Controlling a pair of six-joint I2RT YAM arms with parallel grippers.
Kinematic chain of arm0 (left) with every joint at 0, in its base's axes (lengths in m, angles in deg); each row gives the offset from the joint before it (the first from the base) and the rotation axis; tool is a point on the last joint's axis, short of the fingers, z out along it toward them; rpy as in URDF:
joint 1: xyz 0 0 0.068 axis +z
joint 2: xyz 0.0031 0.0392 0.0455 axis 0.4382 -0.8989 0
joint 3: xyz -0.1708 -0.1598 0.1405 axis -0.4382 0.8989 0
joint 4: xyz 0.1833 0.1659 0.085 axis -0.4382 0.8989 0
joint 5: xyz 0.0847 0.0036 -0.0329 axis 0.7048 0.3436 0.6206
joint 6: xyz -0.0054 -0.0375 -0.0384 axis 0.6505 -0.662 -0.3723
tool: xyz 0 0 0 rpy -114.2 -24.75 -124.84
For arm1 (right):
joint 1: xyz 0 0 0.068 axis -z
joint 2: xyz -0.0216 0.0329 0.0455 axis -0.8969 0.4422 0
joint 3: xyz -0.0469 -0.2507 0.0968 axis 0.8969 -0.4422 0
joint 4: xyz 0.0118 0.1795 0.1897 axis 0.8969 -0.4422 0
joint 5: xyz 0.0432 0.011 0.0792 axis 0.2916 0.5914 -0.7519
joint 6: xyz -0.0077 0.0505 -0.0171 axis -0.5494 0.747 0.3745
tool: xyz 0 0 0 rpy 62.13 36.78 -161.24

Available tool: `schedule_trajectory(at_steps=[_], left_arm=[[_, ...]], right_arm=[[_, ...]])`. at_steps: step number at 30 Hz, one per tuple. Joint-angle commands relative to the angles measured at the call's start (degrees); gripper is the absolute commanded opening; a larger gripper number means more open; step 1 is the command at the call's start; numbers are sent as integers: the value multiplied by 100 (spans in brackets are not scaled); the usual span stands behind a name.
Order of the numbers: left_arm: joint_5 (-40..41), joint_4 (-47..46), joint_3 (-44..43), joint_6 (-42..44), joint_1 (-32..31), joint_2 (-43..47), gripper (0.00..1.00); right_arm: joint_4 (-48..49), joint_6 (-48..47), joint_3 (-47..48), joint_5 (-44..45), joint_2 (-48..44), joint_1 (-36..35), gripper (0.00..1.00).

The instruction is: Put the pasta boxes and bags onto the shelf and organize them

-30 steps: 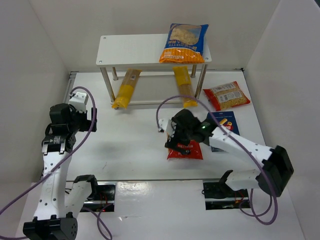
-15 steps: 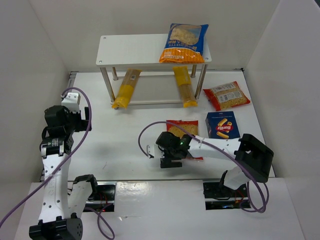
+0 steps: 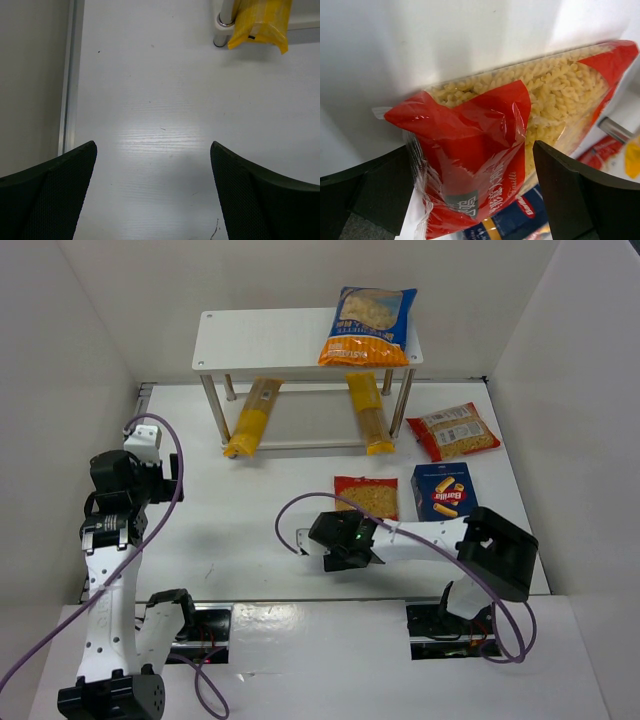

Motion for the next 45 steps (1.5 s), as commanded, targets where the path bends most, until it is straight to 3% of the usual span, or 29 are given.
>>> schedule_trajectory(at_steps=[1,5,7,8,9,11,17,21,28,33,35,45], left_arm=[[-77,-215,66,-62,36,26,100],[-77,-215,66,-62,36,26,100],[-77,-215,66,-62,36,26,100],[-77,-215,66,-10,36,26,100],[-77,-215,66,-9,36,78,100],[-77,-215,66,-9,36,78,100],[-130,-215,66,-9,36,131,100],[-183,-215,66,-9,36,184,100],[-183,-268,119,-9,36,237,100],[-130,-268,119,-9,36,237,100],[-78,-320,119,-9,36,237,100],[-25,-321,172,-9,88,131,100]], right_arm=[[397,49,-87,327,540,-95,99],[433,102,-17,222,753,-96,99],[310,102,131,56,815,-96,86],[249,154,193,-50,867,-96,75],[144,259,394,-303,954,-96,40],[-225,435,623,-472,1078,-96,0],[-797,436,1229,-1438,438,-96,0],[-859,436,1476,-1405,-99,-218,0],[-649,50,1416,-394,-775,-535,0],[-166,-581,1284,905,-1013,-913,0],[264,-863,1109,1536,-1074,-1018,0],[1733,-2498,941,2822,-1339,-1273,0]])
